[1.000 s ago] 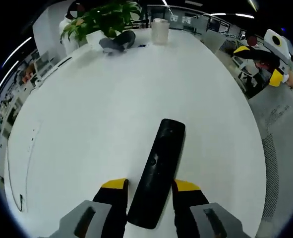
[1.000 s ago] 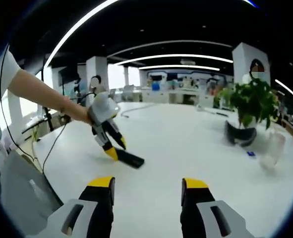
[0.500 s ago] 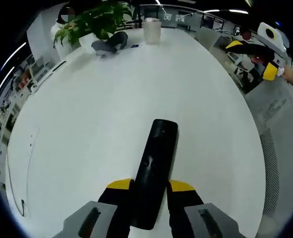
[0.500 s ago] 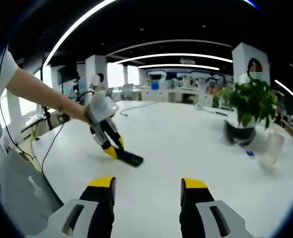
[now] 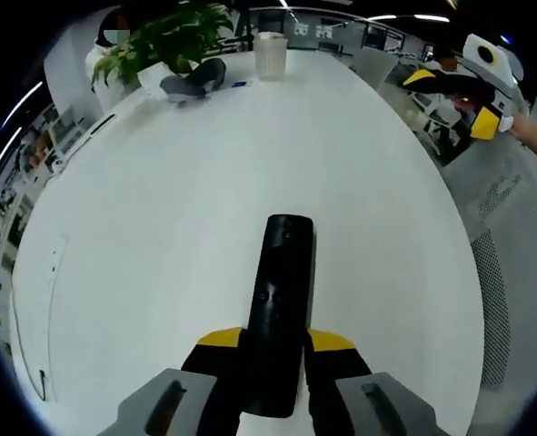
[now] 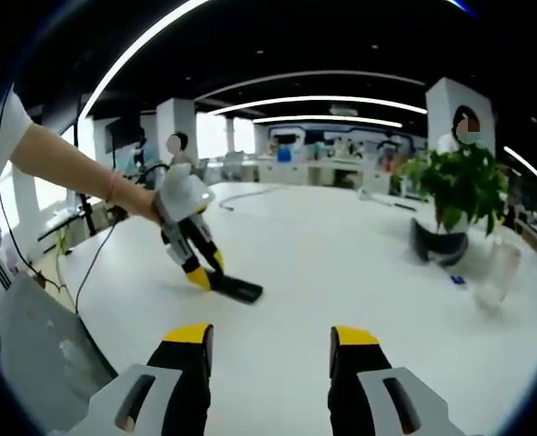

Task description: Press the specified remote control buttons in sequence, fully releasing each button before pressing the next.

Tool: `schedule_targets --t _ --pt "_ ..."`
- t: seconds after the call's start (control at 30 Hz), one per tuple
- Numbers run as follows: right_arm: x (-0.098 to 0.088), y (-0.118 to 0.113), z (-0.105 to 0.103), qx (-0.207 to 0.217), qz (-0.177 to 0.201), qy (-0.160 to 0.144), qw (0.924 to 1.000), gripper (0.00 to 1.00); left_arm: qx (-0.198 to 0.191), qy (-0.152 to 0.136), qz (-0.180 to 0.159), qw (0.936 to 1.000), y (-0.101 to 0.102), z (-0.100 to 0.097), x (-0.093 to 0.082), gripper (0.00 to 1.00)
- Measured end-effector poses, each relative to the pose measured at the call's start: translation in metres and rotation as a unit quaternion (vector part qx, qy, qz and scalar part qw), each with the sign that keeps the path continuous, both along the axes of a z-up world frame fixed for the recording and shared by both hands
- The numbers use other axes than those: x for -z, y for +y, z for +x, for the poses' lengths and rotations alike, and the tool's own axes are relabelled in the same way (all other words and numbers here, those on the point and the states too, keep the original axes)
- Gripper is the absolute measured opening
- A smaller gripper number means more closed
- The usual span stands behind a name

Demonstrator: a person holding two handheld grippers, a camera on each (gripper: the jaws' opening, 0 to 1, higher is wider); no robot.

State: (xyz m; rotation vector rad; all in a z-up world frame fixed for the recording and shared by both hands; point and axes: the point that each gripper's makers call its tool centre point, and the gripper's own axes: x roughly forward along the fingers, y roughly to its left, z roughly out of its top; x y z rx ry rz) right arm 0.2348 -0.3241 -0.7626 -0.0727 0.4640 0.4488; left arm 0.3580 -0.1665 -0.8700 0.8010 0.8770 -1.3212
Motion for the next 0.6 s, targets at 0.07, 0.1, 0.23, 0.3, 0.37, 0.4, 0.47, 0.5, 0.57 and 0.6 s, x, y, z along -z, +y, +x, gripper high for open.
schedule_targets --t 0.07,0.1,0.23,0.3,0.37,0.4,0.47,0.5,0.57,0.6 --pt "0.0 0.0 0.0 0.0 0.0 0.0 1.0 0.49 0.001 0.0 -0.001 1.0 0.0 -0.002 0.0 0.24" --pt "0.0 0.0 0.0 0.0 0.0 0.001 1.0 0.49 0.002 0.0 -0.001 1.0 0.0 -0.003 0.0 0.24" --pt "0.001 0.001 0.0 -0.002 -0.002 0.003 1.0 0.48 0.002 0.002 -0.002 1.0 0.001 -0.006 0.0 0.24" --pt "0.002 0.001 -0.001 -0.003 -0.004 0.004 1.0 0.48 0.0 0.004 -0.001 1.0 0.001 -0.007 0.0 0.24" --pt "0.002 0.001 -0.001 -0.005 -0.005 0.005 1.0 0.47 0.006 0.001 0.004 1.0 0.001 -0.01 0.0 0.24" --pt "0.002 0.001 -0.001 -0.005 -0.006 0.005 1.0 0.47 0.007 0.001 0.005 1.0 0.001 -0.011 0.0 0.24" --pt "0.003 0.001 -0.001 -0.005 -0.007 0.007 0.9999 0.47 0.011 0.0 0.007 0.9999 0.002 -0.011 0.0 0.24" --pt "0.003 0.001 -0.001 -0.005 -0.007 0.007 0.9999 0.47 0.013 0.0 0.008 0.9999 0.002 -0.013 0.0 0.24" --pt "0.004 0.001 -0.001 -0.006 -0.008 0.008 0.9999 0.47 0.014 0.0 0.009 0.9999 0.002 -0.014 0.0 0.24" --pt "0.004 0.001 -0.002 -0.006 -0.008 0.008 0.9999 0.47 0.012 0.0 0.01 0.9999 0.002 -0.015 0.0 0.24"
